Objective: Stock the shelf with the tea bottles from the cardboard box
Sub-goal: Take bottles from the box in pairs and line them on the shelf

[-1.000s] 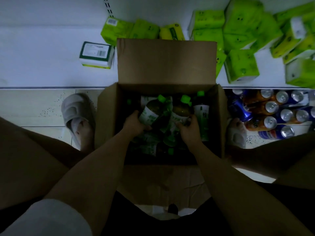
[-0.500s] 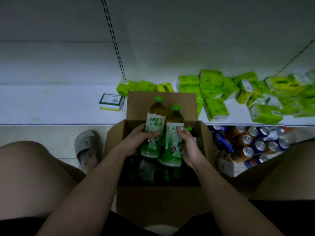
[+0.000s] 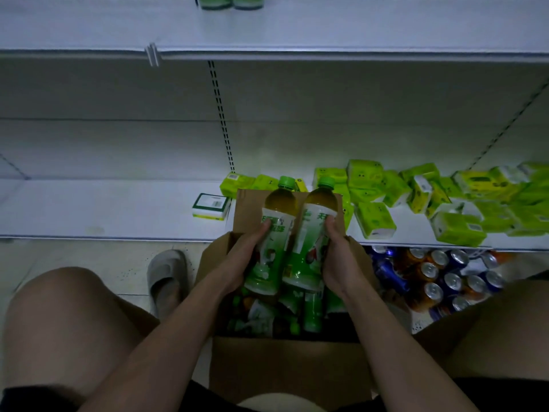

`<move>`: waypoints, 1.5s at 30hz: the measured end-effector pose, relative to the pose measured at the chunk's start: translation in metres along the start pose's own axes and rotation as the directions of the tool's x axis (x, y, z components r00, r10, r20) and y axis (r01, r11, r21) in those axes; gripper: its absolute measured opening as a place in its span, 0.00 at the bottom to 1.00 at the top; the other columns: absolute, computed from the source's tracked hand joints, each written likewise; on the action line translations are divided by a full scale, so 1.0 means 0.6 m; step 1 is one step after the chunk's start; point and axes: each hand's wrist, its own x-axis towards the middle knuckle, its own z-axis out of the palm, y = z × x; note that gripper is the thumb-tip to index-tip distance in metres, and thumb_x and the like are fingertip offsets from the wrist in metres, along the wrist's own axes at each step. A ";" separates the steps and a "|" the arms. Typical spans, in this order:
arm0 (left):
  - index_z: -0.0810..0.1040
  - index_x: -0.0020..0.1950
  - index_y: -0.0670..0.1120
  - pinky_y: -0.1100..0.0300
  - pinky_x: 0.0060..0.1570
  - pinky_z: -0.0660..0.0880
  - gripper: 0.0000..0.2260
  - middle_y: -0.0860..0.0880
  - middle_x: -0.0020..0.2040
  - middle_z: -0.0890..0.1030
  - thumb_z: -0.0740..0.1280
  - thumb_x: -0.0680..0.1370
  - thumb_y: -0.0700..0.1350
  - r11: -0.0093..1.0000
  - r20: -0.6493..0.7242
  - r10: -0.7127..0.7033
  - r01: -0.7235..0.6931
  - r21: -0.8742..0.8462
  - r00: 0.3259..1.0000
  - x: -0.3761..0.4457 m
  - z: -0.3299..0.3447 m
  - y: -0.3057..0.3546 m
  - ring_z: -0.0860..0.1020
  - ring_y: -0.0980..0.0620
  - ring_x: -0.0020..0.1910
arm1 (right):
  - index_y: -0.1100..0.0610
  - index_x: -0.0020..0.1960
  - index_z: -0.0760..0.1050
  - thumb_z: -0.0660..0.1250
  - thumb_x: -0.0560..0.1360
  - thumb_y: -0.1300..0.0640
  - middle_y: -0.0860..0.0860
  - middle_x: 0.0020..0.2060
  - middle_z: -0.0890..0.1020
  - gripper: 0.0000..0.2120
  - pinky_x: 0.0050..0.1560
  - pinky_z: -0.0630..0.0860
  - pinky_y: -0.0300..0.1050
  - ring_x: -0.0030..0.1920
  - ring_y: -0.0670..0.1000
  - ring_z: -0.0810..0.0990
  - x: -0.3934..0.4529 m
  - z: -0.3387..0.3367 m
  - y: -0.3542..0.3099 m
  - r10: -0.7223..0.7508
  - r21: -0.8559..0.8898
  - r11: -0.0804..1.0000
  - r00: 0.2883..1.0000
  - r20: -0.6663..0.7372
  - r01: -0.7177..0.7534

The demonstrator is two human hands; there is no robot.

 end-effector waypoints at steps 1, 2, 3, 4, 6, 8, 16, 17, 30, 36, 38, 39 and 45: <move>0.86 0.49 0.55 0.59 0.39 0.81 0.18 0.49 0.49 0.86 0.72 0.68 0.65 1.000 -0.004 0.005 -0.005 0.004 1.000 -0.003 0.002 0.001 0.85 0.50 0.48 | 0.48 0.61 0.81 0.61 0.76 0.37 0.53 0.59 0.83 0.21 0.49 0.82 0.53 0.59 0.55 0.82 -0.004 0.002 -0.002 -0.015 0.000 1.000 1.000 0.011 0.015; 0.86 0.48 0.56 0.59 0.39 0.81 0.19 0.49 0.48 0.87 0.72 0.67 0.66 1.000 -0.005 0.009 -0.009 0.005 1.000 -0.006 0.004 0.002 0.85 0.50 0.48 | 0.47 0.57 0.83 0.59 0.77 0.38 0.52 0.57 0.84 0.20 0.47 0.82 0.51 0.57 0.54 0.83 -0.008 0.005 -0.006 -0.030 0.000 1.000 0.999 0.021 0.030; 0.86 0.49 0.56 0.59 0.39 0.81 0.19 0.49 0.49 0.86 0.72 0.66 0.67 1.000 -0.006 0.010 -0.010 0.004 1.000 -0.006 0.005 0.003 0.85 0.50 0.48 | 0.47 0.55 0.84 0.59 0.77 0.38 0.52 0.56 0.85 0.20 0.46 0.82 0.49 0.56 0.54 0.84 -0.012 0.007 -0.010 -0.038 -0.001 0.999 0.999 0.034 0.038; 0.86 0.50 0.56 0.58 0.40 0.81 0.21 0.49 0.50 0.86 0.72 0.65 0.68 1.000 -0.001 0.008 -0.008 0.002 1.000 -0.007 0.008 0.006 0.85 0.49 0.49 | 0.48 0.55 0.84 0.59 0.76 0.37 0.53 0.56 0.85 0.21 0.46 0.82 0.49 0.56 0.54 0.84 -0.015 0.009 -0.016 -0.038 -0.001 0.999 0.998 0.047 0.038; 0.84 0.55 0.55 0.55 0.45 0.81 0.24 0.47 0.55 0.85 0.71 0.66 0.68 1.000 0.029 0.017 -0.017 0.004 0.999 -0.010 0.014 0.023 0.83 0.47 0.54 | 0.52 0.59 0.82 0.62 0.72 0.34 0.56 0.58 0.83 0.27 0.49 0.81 0.51 0.58 0.57 0.82 -0.019 0.017 -0.034 -0.039 -0.006 0.999 0.997 0.072 0.040; 0.81 0.60 0.52 0.49 0.52 0.80 0.28 0.44 0.59 0.83 0.70 0.68 0.68 0.997 0.061 0.069 -0.071 0.023 0.996 -0.016 0.027 0.056 0.82 0.44 0.58 | 0.54 0.62 0.80 0.66 0.68 0.31 0.58 0.60 0.82 0.33 0.52 0.80 0.54 0.60 0.59 0.81 -0.020 0.031 -0.056 -0.060 -0.045 0.997 0.994 0.094 0.065; 0.81 0.56 0.47 0.55 0.42 0.81 0.23 0.42 0.50 0.85 0.67 0.70 0.62 0.915 0.146 0.358 -0.378 0.139 0.922 -0.066 0.083 0.253 0.85 0.45 0.46 | 0.61 0.61 0.79 0.75 0.60 0.37 0.58 0.44 0.85 0.37 0.39 0.81 0.48 0.41 0.56 0.86 -0.051 0.145 -0.213 -0.201 -0.269 0.931 0.961 0.192 0.248; 0.81 0.54 0.48 0.56 0.40 0.81 0.21 0.43 0.47 0.86 0.67 0.70 0.60 0.904 0.147 0.383 -0.403 0.143 0.912 -0.071 0.085 0.273 0.85 0.46 0.43 | 0.63 0.63 0.76 0.75 0.61 0.38 0.58 0.42 0.84 0.39 0.37 0.81 0.47 0.39 0.55 0.85 -0.056 0.161 -0.234 -0.229 -0.278 0.920 0.955 0.188 0.276; 0.77 0.62 0.51 0.53 0.51 0.79 0.27 0.49 0.54 0.85 0.77 0.65 0.57 0.684 0.105 0.697 -0.702 0.198 0.709 -0.100 0.129 0.531 0.84 0.50 0.52 | 0.58 0.58 0.75 0.71 0.62 0.42 0.58 0.40 0.81 0.29 0.40 0.80 0.47 0.37 0.54 0.82 -0.094 0.287 -0.415 -0.440 -0.281 0.816 0.858 0.265 0.505; 0.73 0.63 0.52 0.60 0.40 0.78 0.31 0.53 0.54 0.84 0.76 0.62 0.51 0.648 0.072 0.738 -0.734 0.202 0.671 -0.075 0.136 0.599 0.82 0.54 0.52 | 0.49 0.59 0.74 0.75 0.59 0.41 0.52 0.47 0.86 0.31 0.43 0.81 0.49 0.46 0.51 0.86 -0.067 0.316 -0.469 -0.605 -0.388 0.635 0.742 0.289 0.668; 0.75 0.60 0.52 0.60 0.39 0.79 0.27 0.54 0.51 0.85 0.76 0.63 0.49 0.659 0.067 0.726 -0.720 0.219 0.684 -0.059 0.132 0.608 0.83 0.54 0.51 | 0.48 0.58 0.74 0.78 0.55 0.39 0.49 0.48 0.86 0.35 0.45 0.81 0.48 0.48 0.50 0.86 -0.051 0.318 -0.484 -0.655 -0.410 0.574 0.698 0.290 0.709; 0.76 0.60 0.52 0.58 0.42 0.79 0.25 0.54 0.51 0.85 0.76 0.64 0.48 0.664 0.059 0.719 -0.710 0.235 0.693 -0.049 0.129 0.611 0.83 0.53 0.52 | 0.47 0.58 0.73 0.78 0.53 0.38 0.49 0.50 0.85 0.36 0.46 0.82 0.47 0.49 0.49 0.86 -0.042 0.320 -0.491 -0.675 -0.419 0.548 0.678 0.290 0.724; 0.77 0.62 0.48 0.48 0.57 0.77 0.21 0.49 0.57 0.83 0.75 0.70 0.43 0.679 0.012 0.699 -0.669 0.302 0.715 0.013 0.124 0.626 0.81 0.49 0.56 | 0.47 0.57 0.73 0.79 0.50 0.36 0.50 0.53 0.83 0.39 0.51 0.81 0.50 0.52 0.50 0.84 0.023 0.328 -0.523 -0.717 -0.398 0.517 0.637 0.282 0.758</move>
